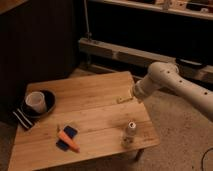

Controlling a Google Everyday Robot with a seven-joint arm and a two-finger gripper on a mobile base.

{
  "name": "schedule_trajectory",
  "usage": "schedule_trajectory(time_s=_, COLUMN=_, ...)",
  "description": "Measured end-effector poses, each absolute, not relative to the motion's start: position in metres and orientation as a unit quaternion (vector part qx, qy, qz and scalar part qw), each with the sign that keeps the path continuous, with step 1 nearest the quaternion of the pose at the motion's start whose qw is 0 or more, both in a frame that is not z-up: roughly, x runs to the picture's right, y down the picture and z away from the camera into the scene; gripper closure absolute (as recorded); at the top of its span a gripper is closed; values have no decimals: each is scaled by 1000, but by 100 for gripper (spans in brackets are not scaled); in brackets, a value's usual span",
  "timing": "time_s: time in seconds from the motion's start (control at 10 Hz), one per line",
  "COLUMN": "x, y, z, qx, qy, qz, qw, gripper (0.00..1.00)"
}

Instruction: Knock the bottle over

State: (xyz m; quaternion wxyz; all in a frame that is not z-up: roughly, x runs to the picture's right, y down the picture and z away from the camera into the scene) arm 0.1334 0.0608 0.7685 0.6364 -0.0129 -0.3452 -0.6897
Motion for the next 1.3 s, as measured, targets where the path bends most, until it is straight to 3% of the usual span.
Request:
schedule_trajectory(time_s=0.9, x=139, y=55, z=754, qx=-3, qy=-331, qz=-686, qw=648, gripper=23)
schedule_trajectory(time_s=1.3, x=194, y=25, z=674, qx=9, qy=-281, qz=-654, qw=702, gripper=64)
